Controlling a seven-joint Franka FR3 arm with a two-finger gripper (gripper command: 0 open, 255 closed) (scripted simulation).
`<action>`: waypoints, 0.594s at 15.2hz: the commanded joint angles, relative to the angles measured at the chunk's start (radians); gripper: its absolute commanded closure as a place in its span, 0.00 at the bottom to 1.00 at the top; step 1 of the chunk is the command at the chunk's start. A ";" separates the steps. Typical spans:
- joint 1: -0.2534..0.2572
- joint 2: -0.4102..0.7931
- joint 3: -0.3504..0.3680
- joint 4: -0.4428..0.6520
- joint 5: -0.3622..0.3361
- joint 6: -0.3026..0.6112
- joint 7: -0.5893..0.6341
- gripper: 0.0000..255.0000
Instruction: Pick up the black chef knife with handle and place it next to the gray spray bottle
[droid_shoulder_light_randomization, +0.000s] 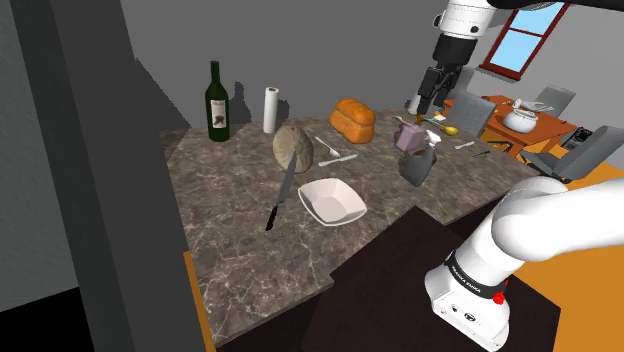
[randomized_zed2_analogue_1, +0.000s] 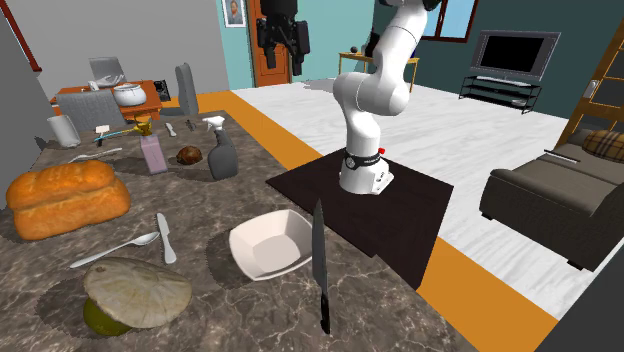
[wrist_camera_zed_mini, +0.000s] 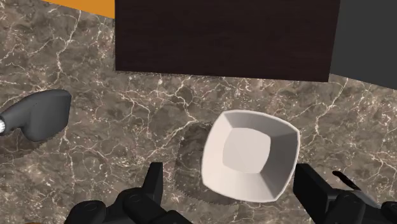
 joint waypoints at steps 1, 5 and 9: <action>0.000 0.000 0.000 0.000 0.000 0.000 0.000 0.00; 0.022 -0.176 0.002 -0.246 0.057 0.212 0.019 0.00; 0.056 -0.331 0.014 -0.477 0.118 0.433 0.037 0.00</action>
